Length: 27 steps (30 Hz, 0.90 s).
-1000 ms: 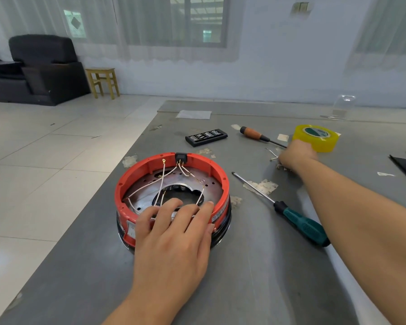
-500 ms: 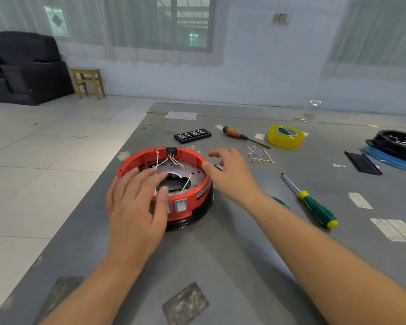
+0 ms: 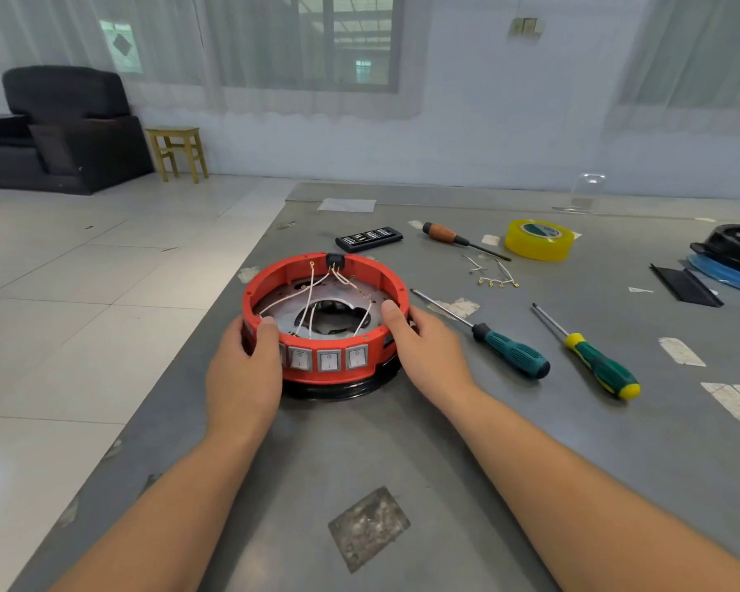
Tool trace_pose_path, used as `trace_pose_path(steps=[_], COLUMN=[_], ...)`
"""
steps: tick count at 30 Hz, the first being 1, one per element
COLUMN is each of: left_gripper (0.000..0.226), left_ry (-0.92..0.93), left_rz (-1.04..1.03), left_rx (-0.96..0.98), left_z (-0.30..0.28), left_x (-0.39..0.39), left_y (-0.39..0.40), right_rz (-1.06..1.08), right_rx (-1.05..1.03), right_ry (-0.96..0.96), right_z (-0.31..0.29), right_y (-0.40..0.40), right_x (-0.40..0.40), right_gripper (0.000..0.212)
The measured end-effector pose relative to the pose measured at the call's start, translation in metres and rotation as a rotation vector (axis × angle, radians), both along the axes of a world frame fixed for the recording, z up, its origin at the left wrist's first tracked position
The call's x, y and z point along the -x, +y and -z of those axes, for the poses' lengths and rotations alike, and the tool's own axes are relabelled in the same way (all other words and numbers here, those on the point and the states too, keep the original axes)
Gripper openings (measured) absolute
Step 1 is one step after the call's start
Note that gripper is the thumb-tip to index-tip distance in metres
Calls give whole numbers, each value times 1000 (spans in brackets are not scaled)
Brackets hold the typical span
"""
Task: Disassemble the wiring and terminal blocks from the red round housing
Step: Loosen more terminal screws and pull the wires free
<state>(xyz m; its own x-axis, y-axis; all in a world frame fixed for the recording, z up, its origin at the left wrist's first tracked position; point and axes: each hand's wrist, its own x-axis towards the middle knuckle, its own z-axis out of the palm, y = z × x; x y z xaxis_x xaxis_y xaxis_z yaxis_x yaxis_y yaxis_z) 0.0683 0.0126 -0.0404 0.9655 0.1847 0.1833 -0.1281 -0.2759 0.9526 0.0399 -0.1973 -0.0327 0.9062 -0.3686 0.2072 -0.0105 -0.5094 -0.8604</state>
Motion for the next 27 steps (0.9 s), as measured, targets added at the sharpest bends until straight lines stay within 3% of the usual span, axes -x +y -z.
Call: trace_pose_path(steps=[3, 8, 17, 21, 27], left_gripper=[38, 41, 59, 74, 78], left_ry=[-68, -154, -238, -147, 40], left_rz=[37, 137, 392, 431, 475], left_rx=[88, 203, 392, 502, 666], left_z=[1, -1, 5, 6, 6], left_x=[-1, -4, -2, -3, -8], left_y=[0, -3, -12, -15, -8], right_rz=[-31, -109, -319, -308, -287], right_rx=[-54, -243, -580, -615, -588], right_ry=[-76, -125, -292, -308, -303], right_z=[-1, 1, 7, 5, 0], right_y=[-1, -5, -15, -14, -8], right_x=[-1, -7, -7, -4, 0], right_gripper=[36, 68, 60, 61, 65])
